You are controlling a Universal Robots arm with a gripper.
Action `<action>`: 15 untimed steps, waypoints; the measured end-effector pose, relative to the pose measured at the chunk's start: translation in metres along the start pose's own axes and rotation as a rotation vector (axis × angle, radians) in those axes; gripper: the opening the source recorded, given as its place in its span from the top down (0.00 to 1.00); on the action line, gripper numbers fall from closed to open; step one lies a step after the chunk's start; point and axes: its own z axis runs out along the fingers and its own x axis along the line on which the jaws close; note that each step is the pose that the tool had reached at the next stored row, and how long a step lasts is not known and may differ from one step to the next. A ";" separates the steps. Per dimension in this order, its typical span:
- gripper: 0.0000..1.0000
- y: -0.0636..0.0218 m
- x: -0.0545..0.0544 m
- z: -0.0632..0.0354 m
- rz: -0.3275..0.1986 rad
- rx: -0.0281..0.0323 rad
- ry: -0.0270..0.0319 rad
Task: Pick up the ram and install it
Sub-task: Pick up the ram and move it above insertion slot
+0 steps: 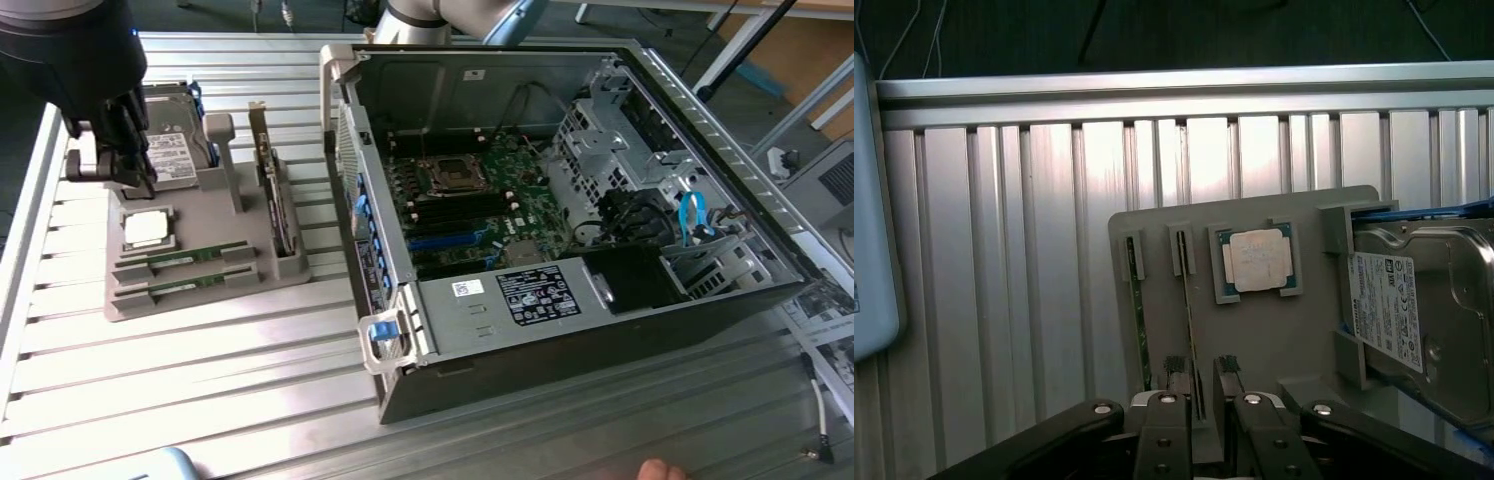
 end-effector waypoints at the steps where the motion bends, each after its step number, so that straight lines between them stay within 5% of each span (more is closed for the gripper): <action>1: 0.76 0.0000 0.000 0.0000 0.000 0.0000 0.0000; 15: 0.76 -0.0001 0.000 0.0067 0.000 0.0000 0.0000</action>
